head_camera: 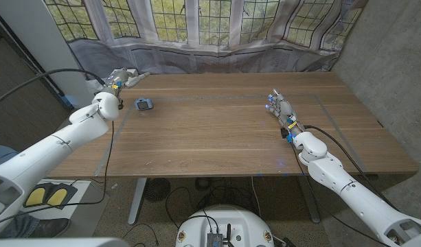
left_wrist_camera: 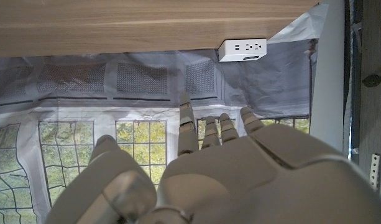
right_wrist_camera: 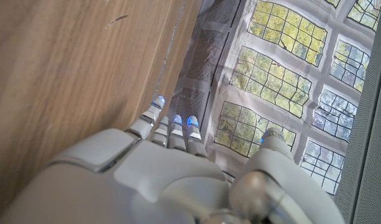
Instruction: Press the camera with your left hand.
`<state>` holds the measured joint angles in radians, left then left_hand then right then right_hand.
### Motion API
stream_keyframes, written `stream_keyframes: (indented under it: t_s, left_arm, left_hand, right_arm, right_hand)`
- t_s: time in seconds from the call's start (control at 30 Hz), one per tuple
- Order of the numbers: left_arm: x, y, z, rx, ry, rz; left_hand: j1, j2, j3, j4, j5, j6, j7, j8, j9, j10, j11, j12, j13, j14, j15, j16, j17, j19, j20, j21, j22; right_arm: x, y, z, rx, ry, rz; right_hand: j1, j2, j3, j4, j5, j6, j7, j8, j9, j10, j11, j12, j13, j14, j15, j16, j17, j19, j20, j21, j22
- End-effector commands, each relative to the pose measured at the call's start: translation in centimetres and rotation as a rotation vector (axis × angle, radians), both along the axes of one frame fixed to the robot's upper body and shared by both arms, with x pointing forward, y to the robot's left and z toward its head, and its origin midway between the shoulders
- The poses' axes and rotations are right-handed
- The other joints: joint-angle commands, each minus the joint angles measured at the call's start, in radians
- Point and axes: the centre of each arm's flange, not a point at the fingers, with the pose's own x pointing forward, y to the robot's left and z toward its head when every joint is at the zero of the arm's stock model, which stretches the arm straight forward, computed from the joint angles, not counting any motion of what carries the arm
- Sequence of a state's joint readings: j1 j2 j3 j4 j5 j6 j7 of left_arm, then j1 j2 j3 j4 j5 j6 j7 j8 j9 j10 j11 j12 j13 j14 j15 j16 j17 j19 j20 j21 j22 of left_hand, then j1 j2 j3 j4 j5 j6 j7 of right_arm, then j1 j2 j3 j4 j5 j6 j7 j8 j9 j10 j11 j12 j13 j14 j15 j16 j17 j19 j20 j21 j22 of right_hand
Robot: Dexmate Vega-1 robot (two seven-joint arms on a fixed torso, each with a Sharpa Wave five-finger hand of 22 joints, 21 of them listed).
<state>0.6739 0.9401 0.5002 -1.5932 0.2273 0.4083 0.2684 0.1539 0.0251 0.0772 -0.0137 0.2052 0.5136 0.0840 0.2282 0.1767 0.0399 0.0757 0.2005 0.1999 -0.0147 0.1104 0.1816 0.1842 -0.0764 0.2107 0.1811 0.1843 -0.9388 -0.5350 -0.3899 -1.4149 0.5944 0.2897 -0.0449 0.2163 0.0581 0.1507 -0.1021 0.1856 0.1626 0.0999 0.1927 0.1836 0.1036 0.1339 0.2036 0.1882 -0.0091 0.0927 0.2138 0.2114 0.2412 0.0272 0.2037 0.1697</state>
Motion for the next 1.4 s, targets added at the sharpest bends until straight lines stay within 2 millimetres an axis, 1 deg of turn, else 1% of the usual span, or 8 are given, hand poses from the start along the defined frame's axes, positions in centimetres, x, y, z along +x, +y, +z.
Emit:
stream_keyframes:
  t_s: [0.03,0.1,0.13,0.23,0.57,0.6,0.83,1.4]
  left_arm:
    - [0.5,0.1,1.1,0.082,0.082,0.080]
    - [0.6,0.1,1.3,0.093,0.103,0.080]
    - [0.7,0.0,1.4,0.102,0.114,0.085]
    - [0.8,0.1,1.6,0.114,0.153,0.098]
    - [1.7,-0.2,1.6,0.134,0.250,0.088]
    - [1.8,-0.3,1.6,0.136,0.255,0.089]
    - [2.4,-0.8,1.5,0.146,0.274,0.073]
    - [4.2,-1.7,1.6,0.191,0.350,0.054]
  left_hand:
    - [-0.007,0.001,-0.008,-0.001,0.010,0.022,-0.001,0.005,0.003,0.001,-0.010,0.009,0.001,-0.007,-0.004,0.004,0.002,-0.014,0.002,0.004,0.001]
    - [-0.008,0.000,-0.009,0.000,0.010,0.025,0.000,0.005,0.003,0.003,-0.012,0.009,0.001,-0.007,-0.005,0.004,0.002,-0.016,0.002,0.004,0.001]
    - [-0.010,0.000,-0.011,0.001,0.011,0.040,0.007,0.007,0.003,0.007,-0.023,0.012,0.001,-0.007,-0.006,0.005,0.002,-0.019,0.001,0.005,0.001]
    - [-0.012,0.000,-0.012,0.002,0.011,0.042,0.007,0.006,0.003,0.004,-0.031,0.011,0.001,-0.007,-0.009,0.005,0.002,-0.020,0.001,0.006,0.001]
    - [-0.022,-0.003,-0.020,0.008,0.014,0.062,0.021,0.005,0.003,-0.006,-0.040,0.008,0.000,-0.024,-0.011,0.002,0.002,-0.038,0.001,0.005,0.002]
    - [-0.027,-0.005,-0.024,0.010,0.015,0.074,0.032,0.006,0.003,-0.007,-0.041,0.009,0.000,-0.027,-0.011,0.002,0.002,-0.042,0.001,0.006,0.002]
    - [-0.035,-0.009,-0.032,0.015,0.017,0.091,0.043,0.006,0.003,-0.013,-0.048,0.008,0.000,-0.037,-0.015,0.001,0.002,-0.051,0.001,0.006,0.002]
    - [-0.044,-0.017,-0.044,0.019,0.022,0.111,0.037,0.002,0.003,-0.021,-0.058,0.008,0.000,-0.053,-0.018,0.001,0.002,-0.076,0.001,0.004,0.003]
  right_arm:
    - [-0.3,0.0,-0.1,0.005,-0.009,-0.010]
    - [-0.4,0.0,-0.1,0.014,-0.007,-0.011]
    - [-0.4,0.0,-0.2,0.011,-0.008,-0.011]
    - [-0.5,0.0,-0.2,0.011,-0.008,-0.014]
    - [-0.7,0.2,-0.3,0.007,-0.008,-0.011]
    - [-0.7,0.2,-0.3,0.005,-0.009,-0.011]
    - [-0.9,0.2,-0.3,0.005,-0.010,-0.014]
    - [-1.3,0.1,-0.4,0.012,-0.008,-0.019]
  right_hand:
    - [-0.007,0.002,0.005,-0.005,0.005,0.005,-0.004,0.005,0.004,-0.001,0.005,-0.003,0.004,0.005,0.007,-0.001,0.003,-0.001,0.005,-0.004,0.004]
    - [-0.007,0.002,0.005,-0.005,0.005,0.005,-0.005,0.005,0.004,-0.002,0.004,-0.003,0.004,0.005,0.007,-0.001,0.003,-0.001,0.005,-0.004,0.004]
    - [-0.008,0.003,0.005,-0.005,0.005,0.005,-0.005,0.005,0.004,-0.002,0.004,-0.003,0.004,0.005,0.008,-0.001,0.004,-0.001,0.005,-0.004,0.004]
    - [-0.008,0.003,0.005,-0.004,0.005,0.008,0.002,0.006,0.004,0.000,0.006,-0.003,0.004,0.005,0.009,-0.001,0.004,-0.001,0.006,-0.004,0.004]
    - [-0.010,0.003,0.004,-0.004,0.005,0.013,0.007,0.007,0.004,0.000,0.010,-0.003,0.004,0.005,0.013,-0.002,0.004,-0.001,0.009,-0.005,0.004]
    - [-0.010,0.003,0.004,-0.004,0.005,0.014,0.008,0.007,0.004,0.000,0.011,-0.003,0.004,0.005,0.012,-0.002,0.004,-0.002,0.010,-0.005,0.004]
    - [-0.011,0.002,0.003,-0.004,0.005,0.015,0.007,0.006,0.004,-0.001,0.011,-0.003,0.005,0.005,0.013,-0.002,0.004,-0.002,0.013,-0.005,0.004]
    - [-0.013,0.003,0.003,-0.004,0.005,0.018,0.005,0.007,0.004,-0.001,0.012,-0.003,0.005,0.005,0.015,-0.002,0.005,-0.002,0.015,-0.006,0.004]
